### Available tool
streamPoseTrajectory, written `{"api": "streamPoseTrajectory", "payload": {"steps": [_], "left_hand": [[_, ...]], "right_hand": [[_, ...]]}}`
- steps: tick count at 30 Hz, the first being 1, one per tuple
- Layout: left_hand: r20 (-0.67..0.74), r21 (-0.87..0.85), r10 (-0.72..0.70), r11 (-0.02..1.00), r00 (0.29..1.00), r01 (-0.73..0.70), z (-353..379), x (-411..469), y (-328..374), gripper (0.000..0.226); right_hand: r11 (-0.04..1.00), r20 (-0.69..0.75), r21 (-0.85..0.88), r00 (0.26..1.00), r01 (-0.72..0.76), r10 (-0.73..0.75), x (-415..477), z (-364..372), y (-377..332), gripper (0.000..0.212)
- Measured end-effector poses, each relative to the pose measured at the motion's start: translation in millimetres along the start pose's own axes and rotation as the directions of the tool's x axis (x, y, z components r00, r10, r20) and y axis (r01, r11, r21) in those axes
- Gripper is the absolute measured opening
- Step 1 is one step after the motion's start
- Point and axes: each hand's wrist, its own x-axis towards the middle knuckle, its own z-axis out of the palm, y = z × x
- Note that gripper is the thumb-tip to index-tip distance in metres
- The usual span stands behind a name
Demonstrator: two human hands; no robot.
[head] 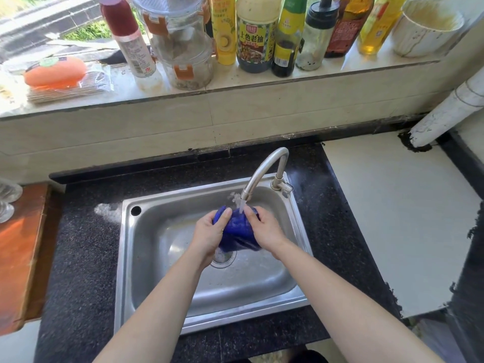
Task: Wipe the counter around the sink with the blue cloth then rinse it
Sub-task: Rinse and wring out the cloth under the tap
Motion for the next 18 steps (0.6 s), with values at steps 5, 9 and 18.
{"api": "streamPoseTrajectory", "payload": {"steps": [5, 9, 18], "left_hand": [[0.164, 0.035, 0.04, 0.998, 0.986, -0.046, -13, -1, 3, 0.04], [0.154, 0.119, 0.09, 0.987, 0.984, -0.109, -21, 0, 1, 0.042], [0.033, 0.179, 0.132, 0.975, 0.991, -0.135, -24, 1, 7, 0.019]], "right_hand": [[0.997, 0.2, 0.059, 0.978, 0.052, -0.063, -2, -26, 19, 0.047], [0.986, 0.099, 0.083, 0.983, 0.146, -0.154, 2, -22, 12, 0.042], [0.934, 0.115, -0.202, 0.955, 0.294, -0.275, -6, -22, 3, 0.06]]}}
